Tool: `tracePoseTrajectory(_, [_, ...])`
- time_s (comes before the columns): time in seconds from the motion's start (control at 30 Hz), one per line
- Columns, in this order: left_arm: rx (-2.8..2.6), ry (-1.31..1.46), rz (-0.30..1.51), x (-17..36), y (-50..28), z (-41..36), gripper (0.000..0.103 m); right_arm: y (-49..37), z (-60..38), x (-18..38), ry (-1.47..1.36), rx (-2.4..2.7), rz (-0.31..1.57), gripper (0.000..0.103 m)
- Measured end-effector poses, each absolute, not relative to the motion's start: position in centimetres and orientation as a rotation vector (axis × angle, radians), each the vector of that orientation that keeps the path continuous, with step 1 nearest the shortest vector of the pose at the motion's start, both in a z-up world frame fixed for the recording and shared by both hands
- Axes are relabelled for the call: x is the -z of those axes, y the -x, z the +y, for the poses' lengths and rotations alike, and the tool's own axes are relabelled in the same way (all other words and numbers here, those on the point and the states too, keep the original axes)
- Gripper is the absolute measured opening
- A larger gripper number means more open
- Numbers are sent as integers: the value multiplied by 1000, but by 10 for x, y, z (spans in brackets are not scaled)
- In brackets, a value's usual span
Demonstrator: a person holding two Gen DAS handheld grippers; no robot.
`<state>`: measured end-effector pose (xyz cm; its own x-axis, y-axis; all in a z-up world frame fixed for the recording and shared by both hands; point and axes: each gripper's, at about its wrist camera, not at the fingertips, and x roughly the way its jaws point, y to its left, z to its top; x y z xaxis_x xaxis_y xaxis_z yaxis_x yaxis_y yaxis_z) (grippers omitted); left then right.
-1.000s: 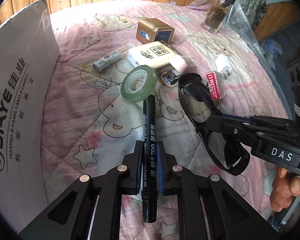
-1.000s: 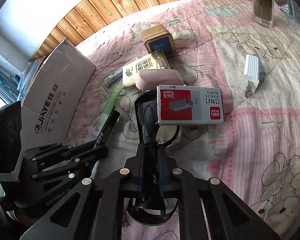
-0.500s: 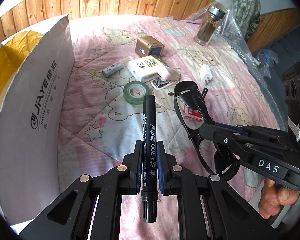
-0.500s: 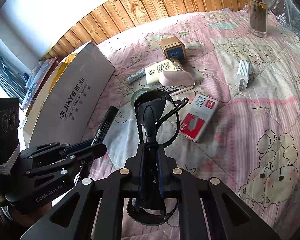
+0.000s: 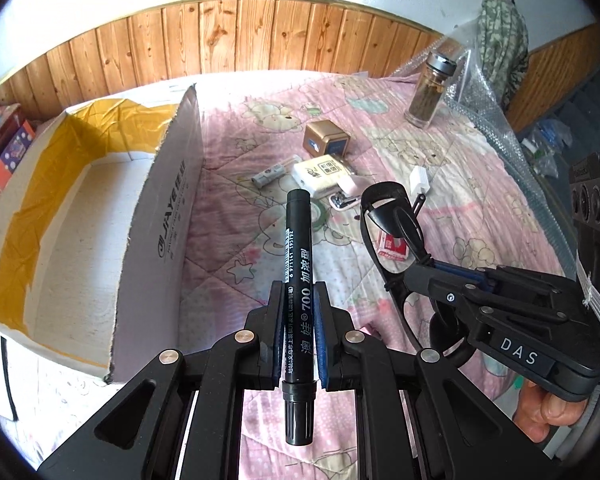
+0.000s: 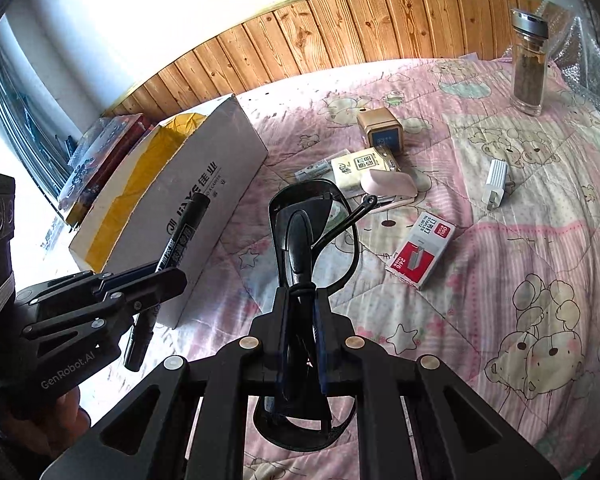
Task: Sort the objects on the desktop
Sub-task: 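Carry the marker in the left tool over the box while the right tool carries the glasses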
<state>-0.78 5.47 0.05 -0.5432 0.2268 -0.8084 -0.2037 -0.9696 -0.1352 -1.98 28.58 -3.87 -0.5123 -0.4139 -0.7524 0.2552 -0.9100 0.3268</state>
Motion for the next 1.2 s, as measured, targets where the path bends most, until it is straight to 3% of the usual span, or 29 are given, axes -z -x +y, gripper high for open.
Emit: tracePoseTrajectory(1.2, [-2724,1195,-252,-60,-5,-24,13,20,189,-43,-1078,2361,-32,13])
